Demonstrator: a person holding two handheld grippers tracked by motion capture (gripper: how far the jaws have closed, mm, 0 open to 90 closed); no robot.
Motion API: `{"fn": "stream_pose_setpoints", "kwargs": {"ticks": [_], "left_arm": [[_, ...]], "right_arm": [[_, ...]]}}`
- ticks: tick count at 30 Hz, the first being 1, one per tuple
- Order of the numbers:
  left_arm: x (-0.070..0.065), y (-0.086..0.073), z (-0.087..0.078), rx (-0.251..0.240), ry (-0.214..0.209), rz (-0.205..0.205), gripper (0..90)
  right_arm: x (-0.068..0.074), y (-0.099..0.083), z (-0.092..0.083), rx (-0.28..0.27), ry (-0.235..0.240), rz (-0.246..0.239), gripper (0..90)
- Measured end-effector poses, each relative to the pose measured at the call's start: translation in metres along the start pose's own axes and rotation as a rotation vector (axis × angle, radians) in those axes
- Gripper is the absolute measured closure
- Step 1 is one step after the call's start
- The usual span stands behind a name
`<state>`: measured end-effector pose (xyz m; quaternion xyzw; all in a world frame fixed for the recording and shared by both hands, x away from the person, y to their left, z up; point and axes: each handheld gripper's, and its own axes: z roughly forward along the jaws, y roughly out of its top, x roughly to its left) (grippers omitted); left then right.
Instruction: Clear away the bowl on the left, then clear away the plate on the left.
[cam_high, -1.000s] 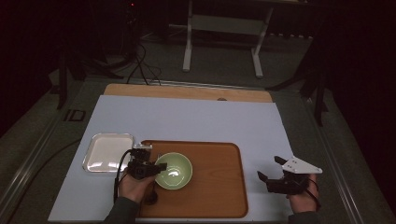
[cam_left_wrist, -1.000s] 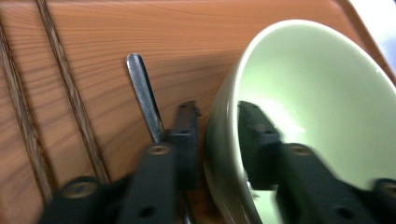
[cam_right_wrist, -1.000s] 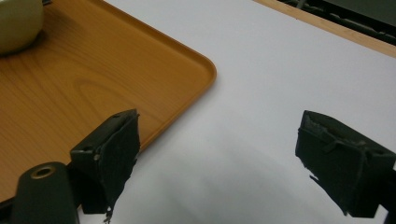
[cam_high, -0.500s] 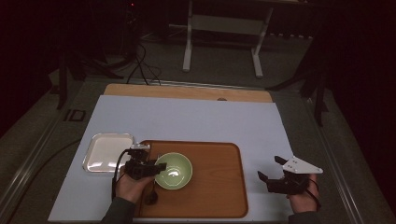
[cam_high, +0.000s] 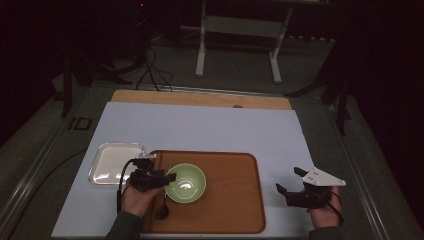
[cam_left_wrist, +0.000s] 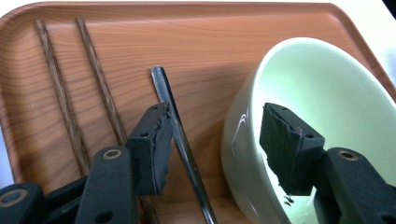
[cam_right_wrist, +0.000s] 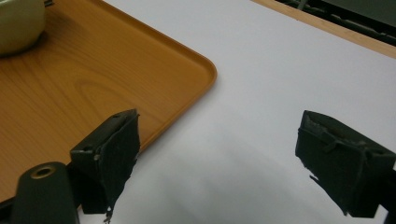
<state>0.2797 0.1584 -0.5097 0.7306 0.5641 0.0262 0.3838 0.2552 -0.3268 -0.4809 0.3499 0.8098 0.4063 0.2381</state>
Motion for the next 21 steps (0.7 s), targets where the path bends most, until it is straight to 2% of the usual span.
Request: {"fn": "stream_pose_setpoints", "kwargs": {"ticks": [10,21], "left_arm": [[0.003,0.0,-0.003,-0.014,0.01,-0.013,43.2],[0.008,0.004,-0.019,-0.08,0.01,-0.023,42.9]], "right_arm": [[0.0,0.0,0.0,0.002,-0.002,0.001,13.7],[-0.001,0.0,-0.001,-0.004,-0.004,0.003,13.7]]}}
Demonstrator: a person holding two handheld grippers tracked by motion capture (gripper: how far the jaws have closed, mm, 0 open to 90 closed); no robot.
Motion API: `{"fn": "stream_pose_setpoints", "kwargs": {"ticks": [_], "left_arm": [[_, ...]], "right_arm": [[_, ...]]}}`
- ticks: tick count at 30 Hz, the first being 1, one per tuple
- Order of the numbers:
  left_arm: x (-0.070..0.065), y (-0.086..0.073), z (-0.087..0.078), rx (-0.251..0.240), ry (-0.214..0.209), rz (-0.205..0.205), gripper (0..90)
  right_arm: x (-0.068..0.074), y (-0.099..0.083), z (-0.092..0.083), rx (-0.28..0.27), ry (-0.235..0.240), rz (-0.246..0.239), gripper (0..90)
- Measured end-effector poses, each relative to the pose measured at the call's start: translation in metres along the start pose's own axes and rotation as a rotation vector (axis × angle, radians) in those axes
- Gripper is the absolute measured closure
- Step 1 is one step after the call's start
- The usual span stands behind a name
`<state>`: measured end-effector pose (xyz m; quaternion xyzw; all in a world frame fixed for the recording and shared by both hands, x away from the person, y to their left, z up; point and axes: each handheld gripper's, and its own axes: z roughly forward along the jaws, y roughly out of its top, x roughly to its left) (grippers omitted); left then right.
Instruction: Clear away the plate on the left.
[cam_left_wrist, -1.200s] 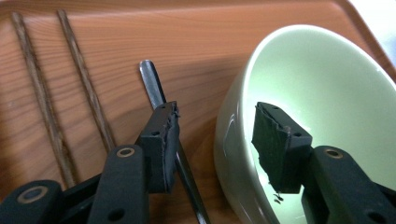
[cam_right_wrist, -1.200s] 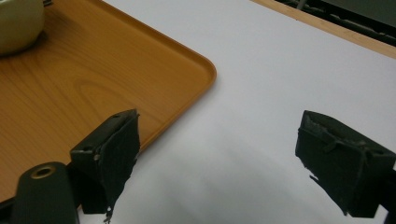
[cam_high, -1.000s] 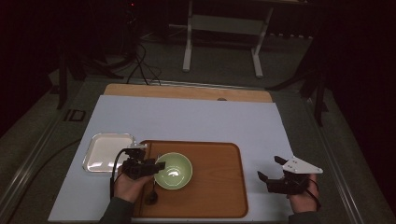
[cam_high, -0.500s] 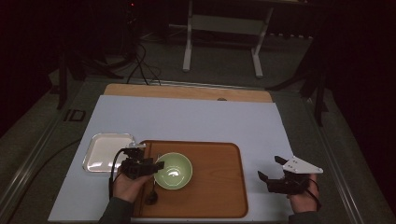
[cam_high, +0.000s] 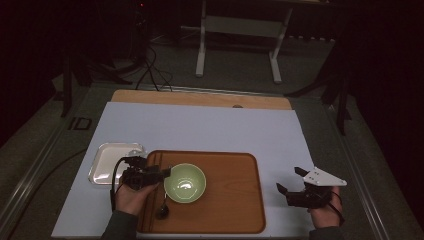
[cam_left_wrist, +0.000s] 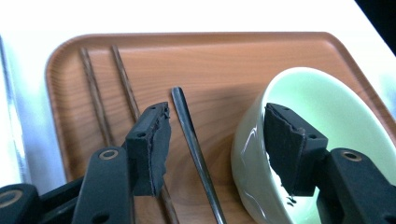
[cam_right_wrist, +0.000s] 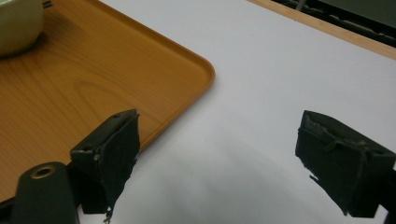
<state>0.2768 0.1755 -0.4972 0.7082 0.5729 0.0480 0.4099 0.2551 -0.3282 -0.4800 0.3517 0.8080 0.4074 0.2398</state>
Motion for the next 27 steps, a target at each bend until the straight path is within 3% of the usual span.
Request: {"fn": "stream_pose_setpoints", "kwargs": {"ticks": [11,27], "left_arm": [[0.012,0.005,-0.018,-0.067,0.015,-0.023,42.6],[0.034,0.013,-0.051,-0.164,0.115,-0.036,44.9]], "right_arm": [[0.0,0.0,0.0,0.0,-0.002,0.001,13.7],[-0.001,0.0,0.0,0.001,-0.002,0.001,13.7]]}}
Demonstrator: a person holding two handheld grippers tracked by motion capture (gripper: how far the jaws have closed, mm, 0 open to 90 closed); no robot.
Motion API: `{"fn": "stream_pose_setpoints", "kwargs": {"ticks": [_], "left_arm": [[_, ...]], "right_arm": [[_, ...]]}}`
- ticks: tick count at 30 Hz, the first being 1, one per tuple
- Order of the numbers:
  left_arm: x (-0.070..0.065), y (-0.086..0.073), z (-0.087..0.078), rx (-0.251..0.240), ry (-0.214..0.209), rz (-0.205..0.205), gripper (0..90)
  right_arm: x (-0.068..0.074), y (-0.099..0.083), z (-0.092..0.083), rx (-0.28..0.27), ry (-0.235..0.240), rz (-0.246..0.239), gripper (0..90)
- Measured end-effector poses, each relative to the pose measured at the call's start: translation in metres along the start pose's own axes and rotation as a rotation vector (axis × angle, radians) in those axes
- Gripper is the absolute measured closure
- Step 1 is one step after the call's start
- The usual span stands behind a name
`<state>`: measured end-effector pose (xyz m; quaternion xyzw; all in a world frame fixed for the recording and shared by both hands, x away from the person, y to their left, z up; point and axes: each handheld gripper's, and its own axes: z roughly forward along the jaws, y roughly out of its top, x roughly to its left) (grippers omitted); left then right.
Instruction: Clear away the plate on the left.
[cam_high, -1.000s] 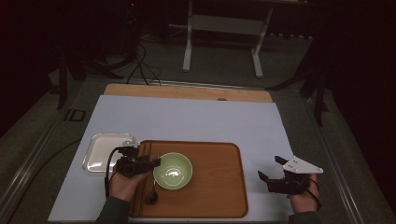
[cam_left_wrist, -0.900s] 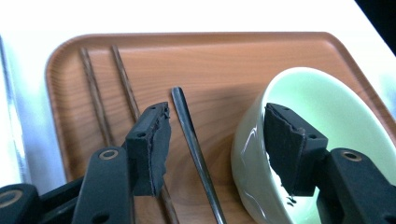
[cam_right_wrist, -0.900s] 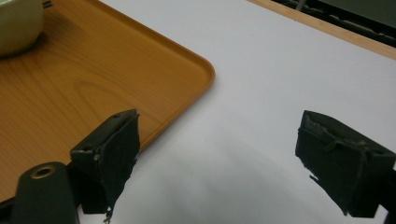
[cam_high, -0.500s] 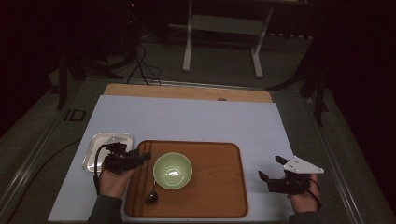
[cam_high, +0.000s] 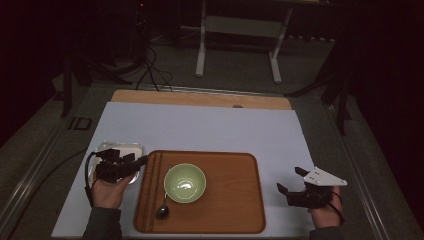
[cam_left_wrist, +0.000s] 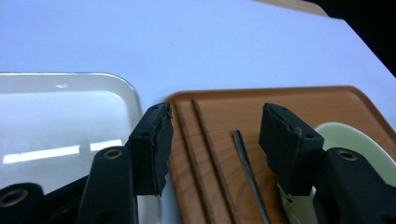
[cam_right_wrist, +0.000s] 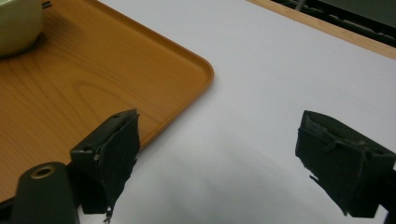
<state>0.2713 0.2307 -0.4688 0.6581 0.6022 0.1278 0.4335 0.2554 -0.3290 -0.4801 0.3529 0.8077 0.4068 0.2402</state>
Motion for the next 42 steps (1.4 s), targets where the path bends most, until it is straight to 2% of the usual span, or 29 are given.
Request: {"fn": "stream_pose_setpoints", "kwargs": {"ticks": [1,4,7,11,16,17,18,19,20,21,23,29,32,36,39,42], "left_arm": [[0.004,0.001,-0.003,-0.01,0.017,0.0,45.0],[0.008,0.001,-0.006,-0.016,0.031,-0.004,45.5],[0.018,0.002,-0.012,-0.035,0.056,-0.02,46.3],[0.028,0.0,-0.011,-0.039,0.079,-0.033,47.5],[0.034,-0.001,-0.012,-0.049,0.113,-0.028,47.9],[0.037,-0.002,-0.013,-0.057,0.144,-0.02,47.9],[0.037,-0.002,-0.013,-0.057,0.144,-0.02,47.9],[0.04,-0.003,-0.014,-0.057,0.181,-0.005,48.1],[0.04,-0.003,-0.014,-0.057,0.181,-0.005,48.1],[0.044,-0.004,-0.014,-0.057,0.211,-0.001,48.2],[0.048,-0.005,-0.015,-0.063,0.228,0.001,48.4],[0.055,-0.005,-0.017,-0.073,0.241,-0.01,49.0],[0.056,-0.004,-0.016,-0.073,0.236,-0.003,49.0],[0.059,-0.002,-0.014,-0.074,0.251,-0.003,48.6],[0.065,0.001,-0.012,-0.063,0.271,-0.011,45.0],[0.069,0.002,-0.011,-0.056,0.269,-0.014,43.3]], "right_arm": [[0.0,0.0,0.0,0.0,0.001,0.0,13.7],[0.0,0.0,0.0,-0.001,0.0,0.002,13.7],[0.0,0.0,-0.001,0.0,-0.001,0.002,13.7],[0.0,0.0,0.0,0.0,0.0,0.002,13.7],[-0.001,0.0,-0.001,0.0,-0.001,0.004,13.7],[-0.001,0.0,-0.001,0.0,-0.001,0.004,13.7],[-0.001,0.0,-0.001,0.0,-0.001,0.004,13.7],[-0.001,0.0,-0.001,0.0,-0.001,0.004,13.7],[-0.001,0.0,-0.001,0.0,-0.001,0.004,13.7],[-0.001,0.0,-0.001,0.0,-0.001,0.006,13.7],[-0.001,0.0,-0.001,0.0,-0.002,0.005,13.7],[-0.001,0.0,-0.001,0.0,-0.001,0.006,13.7],[-0.001,0.0,0.0,0.001,-0.001,0.006,13.7],[0.0,0.0,0.0,0.001,-0.001,0.008,13.7],[-0.001,0.0,0.0,0.003,-0.001,0.006,13.7],[-0.001,0.0,0.0,0.003,-0.001,0.006,13.7]]}}
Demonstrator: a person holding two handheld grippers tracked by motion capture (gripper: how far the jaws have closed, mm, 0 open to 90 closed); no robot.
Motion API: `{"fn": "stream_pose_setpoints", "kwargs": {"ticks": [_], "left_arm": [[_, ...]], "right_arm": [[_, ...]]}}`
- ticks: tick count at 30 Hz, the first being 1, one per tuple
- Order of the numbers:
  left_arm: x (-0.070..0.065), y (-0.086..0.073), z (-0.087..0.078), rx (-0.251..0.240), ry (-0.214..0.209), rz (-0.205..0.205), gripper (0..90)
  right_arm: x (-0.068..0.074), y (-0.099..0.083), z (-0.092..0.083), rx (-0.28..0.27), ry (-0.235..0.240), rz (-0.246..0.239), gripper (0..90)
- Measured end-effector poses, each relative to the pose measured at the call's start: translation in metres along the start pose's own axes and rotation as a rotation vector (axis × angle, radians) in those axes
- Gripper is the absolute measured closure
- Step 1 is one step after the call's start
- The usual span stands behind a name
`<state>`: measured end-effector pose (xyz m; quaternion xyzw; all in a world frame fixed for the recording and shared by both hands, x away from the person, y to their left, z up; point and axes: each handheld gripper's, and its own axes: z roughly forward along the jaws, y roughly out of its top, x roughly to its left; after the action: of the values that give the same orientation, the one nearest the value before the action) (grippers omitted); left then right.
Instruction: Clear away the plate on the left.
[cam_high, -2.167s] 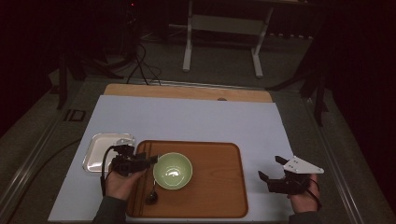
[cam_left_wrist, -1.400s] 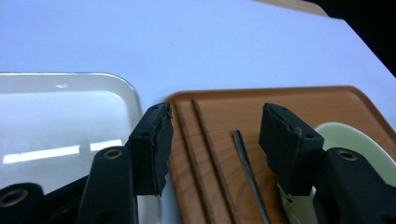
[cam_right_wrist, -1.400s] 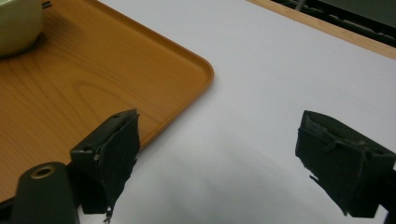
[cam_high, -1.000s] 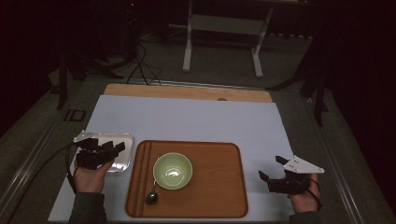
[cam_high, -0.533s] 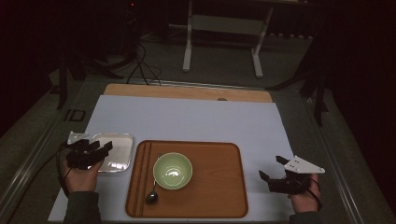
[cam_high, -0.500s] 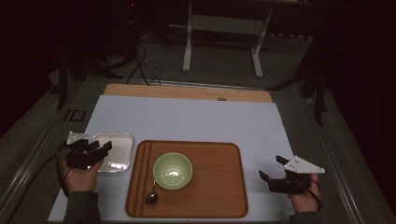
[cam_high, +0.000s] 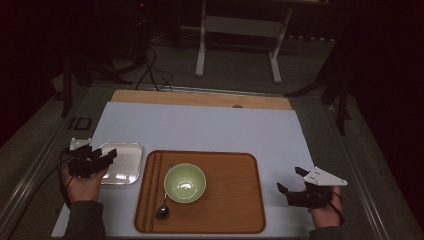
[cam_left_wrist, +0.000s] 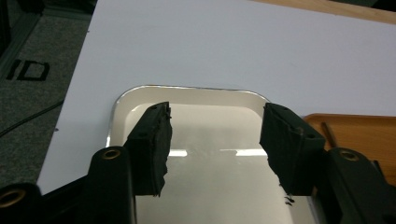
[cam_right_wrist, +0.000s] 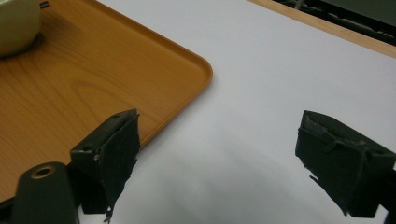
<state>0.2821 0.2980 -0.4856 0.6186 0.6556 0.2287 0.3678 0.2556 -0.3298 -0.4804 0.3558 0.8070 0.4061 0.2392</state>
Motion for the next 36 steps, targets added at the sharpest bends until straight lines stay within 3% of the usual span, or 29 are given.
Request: {"fn": "stream_pose_setpoints", "kwargs": {"ticks": [4,8,12,22,28,29,36], "left_arm": [[0.011,0.001,0.007,0.03,0.021,0.003,38.4],[0.022,-0.002,0.013,0.058,0.007,-0.014,31.8],[0.029,-0.005,0.017,0.086,0.028,-0.019,32.8],[0.043,-0.006,0.023,0.116,0.087,-0.018,55.4],[0.05,-0.007,0.031,0.17,0.103,-0.032,64.3],[0.052,-0.008,0.034,0.2,0.122,-0.021,66.9],[0.058,-0.009,0.038,0.228,0.125,-0.037,75.1]], "right_arm": [[0.0,0.0,0.0,-0.001,0.0,0.001,13.7],[0.0,0.0,0.0,0.001,-0.001,0.0,13.7],[0.0,0.0,0.001,0.002,0.001,-0.001,13.7],[0.0,0.0,0.0,0.0,0.0,0.004,13.7],[-0.001,0.0,0.0,0.002,0.0,0.004,13.7],[-0.001,0.0,0.0,0.002,0.0,0.004,13.7],[-0.001,0.0,0.0,0.001,-0.001,0.005,13.7]]}}
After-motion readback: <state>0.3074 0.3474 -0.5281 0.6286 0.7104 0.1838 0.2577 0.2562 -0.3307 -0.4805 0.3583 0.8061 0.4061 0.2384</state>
